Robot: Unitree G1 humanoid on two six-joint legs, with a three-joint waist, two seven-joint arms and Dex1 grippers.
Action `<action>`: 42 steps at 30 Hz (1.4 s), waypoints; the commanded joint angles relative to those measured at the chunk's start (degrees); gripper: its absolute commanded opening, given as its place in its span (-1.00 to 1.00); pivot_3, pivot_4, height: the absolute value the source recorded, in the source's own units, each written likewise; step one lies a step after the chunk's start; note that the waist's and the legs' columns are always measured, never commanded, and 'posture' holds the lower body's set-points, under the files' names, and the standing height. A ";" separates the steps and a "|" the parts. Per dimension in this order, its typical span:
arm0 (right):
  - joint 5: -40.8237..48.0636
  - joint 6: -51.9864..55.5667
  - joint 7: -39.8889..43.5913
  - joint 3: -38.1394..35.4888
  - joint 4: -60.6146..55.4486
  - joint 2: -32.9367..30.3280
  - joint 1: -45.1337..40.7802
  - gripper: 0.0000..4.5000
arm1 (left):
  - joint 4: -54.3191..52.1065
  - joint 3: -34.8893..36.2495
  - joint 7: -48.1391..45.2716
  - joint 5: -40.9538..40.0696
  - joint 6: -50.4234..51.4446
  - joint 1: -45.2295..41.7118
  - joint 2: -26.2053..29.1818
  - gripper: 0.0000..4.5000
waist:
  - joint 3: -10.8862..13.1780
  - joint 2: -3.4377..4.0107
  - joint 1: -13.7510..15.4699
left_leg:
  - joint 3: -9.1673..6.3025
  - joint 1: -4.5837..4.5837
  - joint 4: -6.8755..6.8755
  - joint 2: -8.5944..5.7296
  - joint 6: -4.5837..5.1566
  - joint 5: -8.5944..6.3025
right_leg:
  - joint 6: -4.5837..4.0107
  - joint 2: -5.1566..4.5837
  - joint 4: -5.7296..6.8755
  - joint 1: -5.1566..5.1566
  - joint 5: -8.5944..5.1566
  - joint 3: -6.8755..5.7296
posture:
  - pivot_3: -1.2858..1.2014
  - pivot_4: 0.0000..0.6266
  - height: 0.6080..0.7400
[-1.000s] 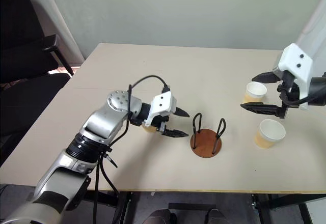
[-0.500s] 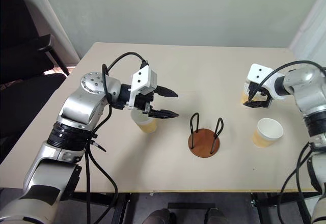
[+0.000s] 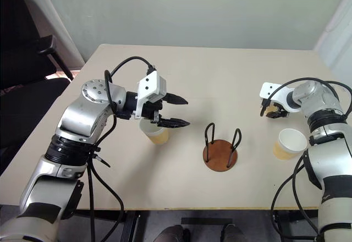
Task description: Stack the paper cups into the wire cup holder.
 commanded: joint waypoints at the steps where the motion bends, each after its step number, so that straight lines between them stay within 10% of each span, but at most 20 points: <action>1: -0.61 -1.34 -0.35 -1.49 0.10 -0.39 -1.87 -0.33 | -2.59 1.76 0.59 -0.91 0.09 0.00 0.64 0.65 | 0.00 0.00 0.00 | 0.00 0.00 0.00 0.00 0.00 0.00 | 0.00 0.00 0.00 0.00 0.00 0.00 | 0.03 -0.52 1.00; 5: -0.44 -1.62 0.00 -2.03 -0.44 -0.69 -1.41 -0.98 | -2.43 1.41 0.68 -0.68 -0.16 -0.07 0.45 0.65 | 0.00 0.00 0.00 | -0.01 0.00 0.00 0.00 -0.01 0.00 | -0.01 0.00 0.01 0.00 0.00 0.00 | 0.03 -0.52 1.00; 11: 5.23 0.03 12.59 -6.12 -15.47 -5.26 0.83 -1.00 | -2.94 1.34 -0.58 -1.64 0.46 -0.20 0.92 0.65 | 0.01 0.02 0.04 | 0.00 -0.01 0.00 0.00 -0.04 0.02 | -0.03 0.00 0.03 0.00 0.00 0.00 | 0.03 -0.52 1.00; 22: 37.07 39.37 33.93 -9.25 -81.02 -21.83 1.29 -1.00 | -4.82 2.48 -5.11 -6.91 2.78 -0.49 2.64 0.65 | 0.03 0.01 -0.06 | -0.06 -0.07 -0.01 0.09 -0.24 -0.05 | -0.24 0.14 -0.10 0.02 -0.21 -0.05 | 0.03 -0.52 1.00; 42: 31.29 33.06 33.77 -0.12 -88.10 -17.85 9.67 -1.00 | -3.36 1.43 -3.99 -5.81 0.92 -0.56 2.40 0.65 | 0.05 -0.05 -0.33 | -0.13 0.35 0.04 0.09 -0.07 0.33 | -0.51 0.08 0.10 0.24 -0.16 -0.06 | 0.03 -0.52 1.00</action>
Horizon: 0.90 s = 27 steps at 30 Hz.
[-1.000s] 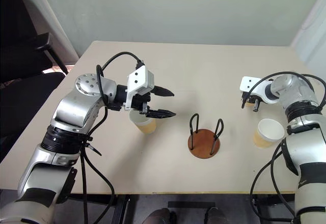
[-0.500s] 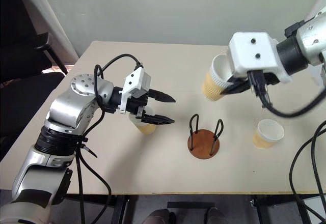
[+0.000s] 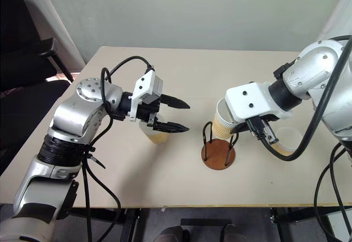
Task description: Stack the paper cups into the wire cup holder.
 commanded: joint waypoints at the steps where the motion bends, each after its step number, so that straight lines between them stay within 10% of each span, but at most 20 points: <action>1: -3.01 -2.32 0.05 1.01 -0.89 0.98 1.79 -1.00 | -0.65 1.27 0.27 0.13 -1.16 -0.19 0.42 0.65 | 0.00 0.00 0.01 | 0.00 -0.01 0.01 0.00 0.01 -0.01 | 0.00 0.00 -0.01 0.00 0.00 -0.01 | 0.03 -0.52 1.00; 9: -9.27 -6.41 -0.27 2.65 0.50 3.35 3.58 -0.75 | -0.55 1.22 0.53 0.46 -1.95 0.36 0.67 0.65 | 0.00 0.00 -0.02 | -0.01 -0.07 0.02 0.00 0.02 -0.02 | 0.03 0.00 -0.03 -0.03 0.02 -0.01 | 0.03 -0.52 1.00; 18: -6.11 1.24 -3.38 -3.90 1.68 5.24 3.00 0.56 | -1.86 2.49 3.27 2.96 -3.19 0.46 2.87 0.65 | 0.00 0.00 -0.07 | -0.01 -0.08 0.04 0.00 0.02 -0.01 | 0.02 0.00 -0.03 -0.04 0.02 -0.02 | 0.03 -0.52 1.00; 27: 10.26 20.05 -1.72 -15.02 2.63 3.57 -0.86 0.56 | -11.15 -0.08 -1.39 10.17 -5.23 2.54 17.27 0.65 | 0.00 0.00 -0.23 | -0.01 -0.22 -0.09 0.00 -0.05 -0.01 | -0.04 0.05 -0.09 -0.25 -0.08 0.00 | 0.03 -0.52 1.00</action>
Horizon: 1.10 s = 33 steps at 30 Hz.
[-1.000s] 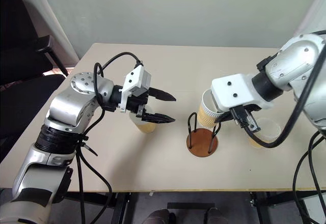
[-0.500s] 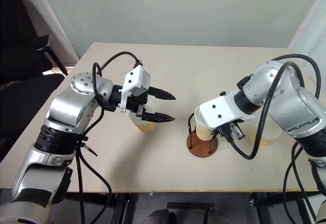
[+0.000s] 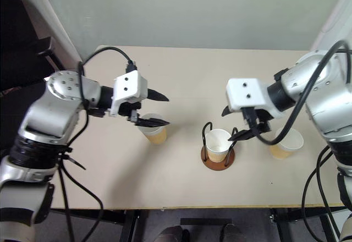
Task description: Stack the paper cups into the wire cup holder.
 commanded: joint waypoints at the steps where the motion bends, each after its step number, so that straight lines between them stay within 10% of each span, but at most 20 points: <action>1: 7.35 6.74 -0.25 -6.51 -0.48 -0.43 -3.24 0.56 | -8.24 0.31 -3.01 0.68 0.96 2.34 4.69 0.65 | -0.01 0.01 -0.04 | 0.02 -0.01 -0.01 0.00 0.00 0.00 | -0.02 0.00 -0.02 -0.01 -0.01 0.01 | 0.03 -0.52 1.00; 33: 28.90 18.20 -14.81 -17.03 -2.89 -4.28 3.06 0.56 | -3.97 -8.54 0.96 22.41 -7.44 6.58 2.64 0.65 | -0.01 0.00 -0.17 | -0.03 0.06 0.01 0.00 -0.06 0.04 | -0.29 -0.02 0.31 -0.09 -0.12 0.00 | 0.03 -0.52 1.00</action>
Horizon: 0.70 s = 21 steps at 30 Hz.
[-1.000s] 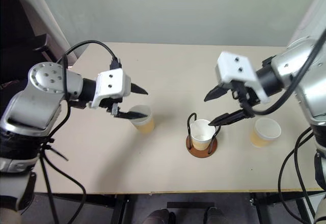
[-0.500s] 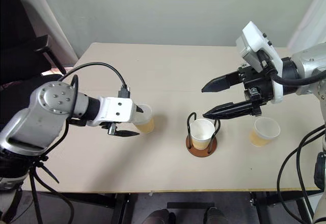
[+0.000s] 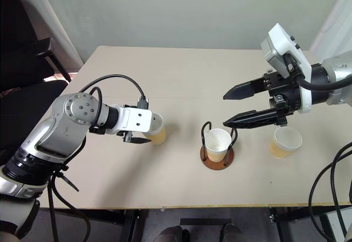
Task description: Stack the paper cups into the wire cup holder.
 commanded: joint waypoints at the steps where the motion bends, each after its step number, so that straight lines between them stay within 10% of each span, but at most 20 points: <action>1: 0.98 -0.86 -0.62 -1.45 -0.71 -1.07 -0.10 0.58 | -0.31 0.21 -0.63 1.12 -0.82 0.38 0.18 0.57 | 0.00 0.00 0.00 | 0.00 0.00 0.00 0.00 0.00 0.00 | 0.00 0.00 0.01 0.00 0.00 0.00 | 0.03 -0.52 1.00; 12: 1.30 -3.41 -1.42 -2.57 -0.99 -2.03 3.15 0.58 | 4.23 -0.08 -1.98 2.78 -8.69 2.00 0.16 -0.98 | 0.00 0.00 0.00 | -0.01 0.00 0.06 0.00 0.00 0.00 | 0.01 0.00 0.09 -0.01 0.00 0.00 | 0.03 -0.52 1.00; 21: 2.10 -4.55 1.98 -3.42 0.80 -6.54 5.31 0.58 | 4.21 2.32 -10.25 -5.38 -8.14 -1.05 -1.07 -0.98 | 0.00 -0.01 0.11 | 0.00 -0.03 0.06 0.00 0.01 -0.01 | 0.02 0.00 0.11 -0.03 0.01 0.00 | 0.03 -0.52 1.00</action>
